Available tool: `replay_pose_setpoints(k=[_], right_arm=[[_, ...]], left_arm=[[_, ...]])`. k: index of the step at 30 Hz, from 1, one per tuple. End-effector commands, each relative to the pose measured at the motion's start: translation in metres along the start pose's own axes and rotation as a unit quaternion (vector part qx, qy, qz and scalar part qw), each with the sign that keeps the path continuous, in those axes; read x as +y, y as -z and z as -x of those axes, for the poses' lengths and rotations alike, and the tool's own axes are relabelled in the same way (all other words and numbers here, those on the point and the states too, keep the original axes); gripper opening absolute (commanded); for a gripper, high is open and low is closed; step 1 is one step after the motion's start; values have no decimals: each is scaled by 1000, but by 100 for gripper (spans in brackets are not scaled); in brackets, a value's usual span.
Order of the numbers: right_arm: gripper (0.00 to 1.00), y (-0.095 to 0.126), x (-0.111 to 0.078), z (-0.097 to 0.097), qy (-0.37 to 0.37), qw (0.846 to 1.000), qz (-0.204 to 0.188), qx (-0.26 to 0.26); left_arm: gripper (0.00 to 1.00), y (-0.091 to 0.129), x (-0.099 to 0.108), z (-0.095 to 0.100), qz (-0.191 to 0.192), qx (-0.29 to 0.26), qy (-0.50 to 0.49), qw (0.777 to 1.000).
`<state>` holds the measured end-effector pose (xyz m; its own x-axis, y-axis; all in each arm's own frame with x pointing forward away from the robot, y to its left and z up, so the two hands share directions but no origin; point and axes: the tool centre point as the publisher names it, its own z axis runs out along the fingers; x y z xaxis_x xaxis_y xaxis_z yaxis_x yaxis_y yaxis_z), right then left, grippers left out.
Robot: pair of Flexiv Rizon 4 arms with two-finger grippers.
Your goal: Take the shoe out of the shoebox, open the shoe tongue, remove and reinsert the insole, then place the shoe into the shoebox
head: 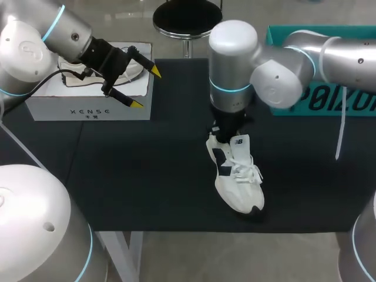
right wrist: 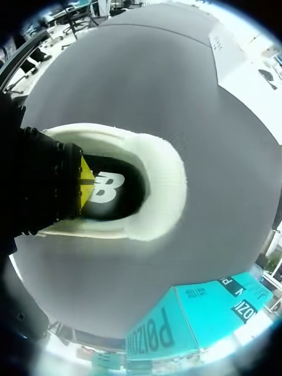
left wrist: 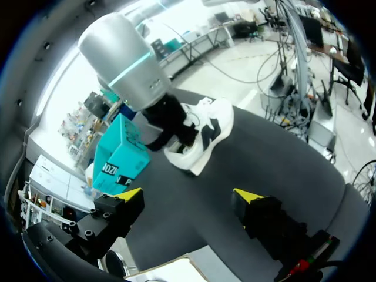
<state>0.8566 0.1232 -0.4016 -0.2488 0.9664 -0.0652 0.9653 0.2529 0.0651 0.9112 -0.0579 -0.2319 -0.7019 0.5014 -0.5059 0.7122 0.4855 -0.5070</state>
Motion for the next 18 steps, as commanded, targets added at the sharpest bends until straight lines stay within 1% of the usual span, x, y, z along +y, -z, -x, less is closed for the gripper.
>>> replay_pose_setpoints(k=[1,4,8,12,18], right_arm=[[0,-24,2,-4,1,1000,-4,5],[0,-26,-1,-3,-3,1000,-5,8],[0,-15,-2,2,-6,1000,0,3],[0,-6,2,6,-4,1000,7,-2],[0,-4,9,6,1,1000,14,-4]], left_arm=[[100,0,0,1,1,2,0,1000],[100,0,0,1,1,2,0,1000],[100,0,0,1,1,2,0,1000],[100,0,0,1,1,2,0,1000],[100,0,0,1,1,2,0,1000]])
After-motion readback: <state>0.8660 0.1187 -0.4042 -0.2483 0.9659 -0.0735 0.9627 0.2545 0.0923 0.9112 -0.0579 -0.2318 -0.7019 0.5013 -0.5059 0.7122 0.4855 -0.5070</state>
